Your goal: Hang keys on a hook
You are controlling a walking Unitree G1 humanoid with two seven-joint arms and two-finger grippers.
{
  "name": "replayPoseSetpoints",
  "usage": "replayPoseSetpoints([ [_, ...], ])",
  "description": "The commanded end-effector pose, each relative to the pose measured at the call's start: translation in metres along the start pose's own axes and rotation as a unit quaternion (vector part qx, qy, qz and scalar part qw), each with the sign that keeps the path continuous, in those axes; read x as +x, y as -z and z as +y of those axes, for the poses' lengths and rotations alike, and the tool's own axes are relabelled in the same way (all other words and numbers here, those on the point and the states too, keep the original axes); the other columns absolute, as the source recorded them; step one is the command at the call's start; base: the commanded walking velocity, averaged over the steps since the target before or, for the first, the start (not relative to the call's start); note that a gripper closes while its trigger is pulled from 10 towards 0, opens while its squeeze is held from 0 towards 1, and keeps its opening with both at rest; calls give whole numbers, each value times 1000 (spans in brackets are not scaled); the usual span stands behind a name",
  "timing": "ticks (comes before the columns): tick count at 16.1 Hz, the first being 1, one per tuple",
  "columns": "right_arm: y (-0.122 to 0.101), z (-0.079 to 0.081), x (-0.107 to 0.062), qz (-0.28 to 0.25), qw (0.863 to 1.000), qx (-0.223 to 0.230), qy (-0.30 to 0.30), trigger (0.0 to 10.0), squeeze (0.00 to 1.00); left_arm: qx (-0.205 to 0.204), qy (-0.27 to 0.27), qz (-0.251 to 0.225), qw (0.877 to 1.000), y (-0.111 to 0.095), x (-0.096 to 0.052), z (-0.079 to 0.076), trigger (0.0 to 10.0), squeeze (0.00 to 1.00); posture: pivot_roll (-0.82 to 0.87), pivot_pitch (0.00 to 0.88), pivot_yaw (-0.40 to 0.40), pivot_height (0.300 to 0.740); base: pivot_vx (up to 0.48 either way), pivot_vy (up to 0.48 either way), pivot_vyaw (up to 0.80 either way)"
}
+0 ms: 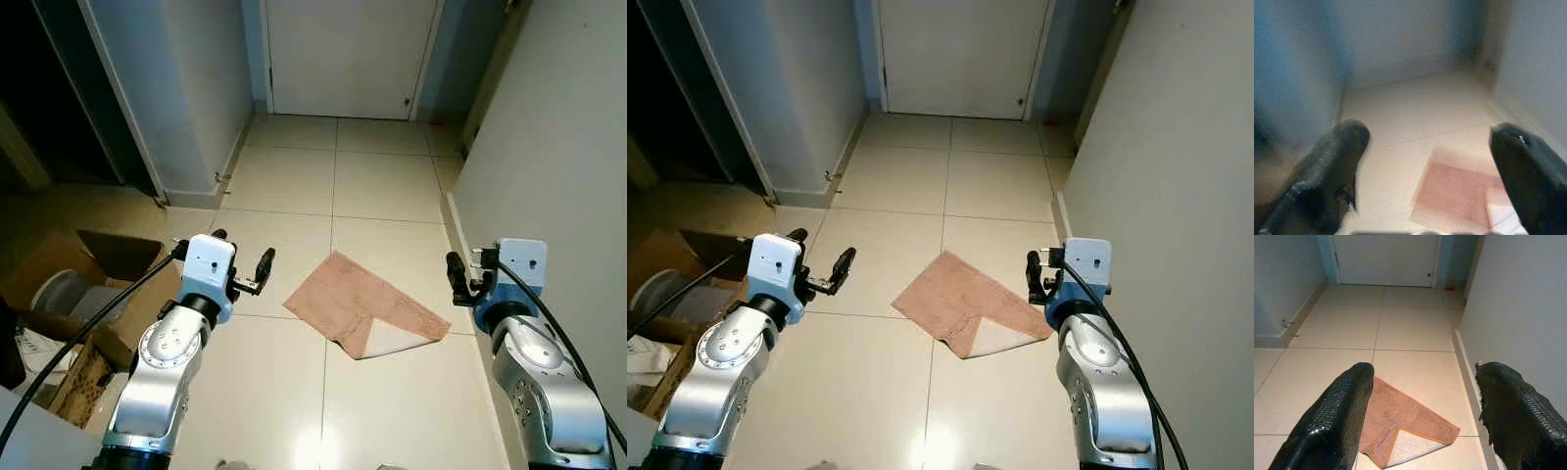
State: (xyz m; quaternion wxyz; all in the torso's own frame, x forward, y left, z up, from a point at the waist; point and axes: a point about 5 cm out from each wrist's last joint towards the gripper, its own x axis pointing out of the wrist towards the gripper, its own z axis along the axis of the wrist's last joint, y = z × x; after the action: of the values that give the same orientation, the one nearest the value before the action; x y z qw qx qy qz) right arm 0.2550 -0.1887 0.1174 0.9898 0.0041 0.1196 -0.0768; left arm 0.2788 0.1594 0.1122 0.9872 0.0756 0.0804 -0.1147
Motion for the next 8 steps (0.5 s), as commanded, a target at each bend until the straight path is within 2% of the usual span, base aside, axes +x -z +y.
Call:
replayPoseSetpoints([
  [1, -4, 9, 5, -12, 1000, 6, -8, 10000, 1000, -4, -80, 5, 997, -24, 6, 33, 10000, 220, -135, 0, 79, 740, 0, 0, 800],
  [3, -4, 9, 16, -21, 999, -12, -35, 10000, 1000, -12, -80, 2, 997, -19, 11, 32, 10000, 220, -130, 0, 84, 740, 0, 0, 800],
  [8, -7, 3, 17, -32, 998, -45, -23, 10000, 1000, -22, -82, 18, 996, -22, 15, 33, 10000, 220, -156, 0, 97, 740, 0, 0, 800],
])
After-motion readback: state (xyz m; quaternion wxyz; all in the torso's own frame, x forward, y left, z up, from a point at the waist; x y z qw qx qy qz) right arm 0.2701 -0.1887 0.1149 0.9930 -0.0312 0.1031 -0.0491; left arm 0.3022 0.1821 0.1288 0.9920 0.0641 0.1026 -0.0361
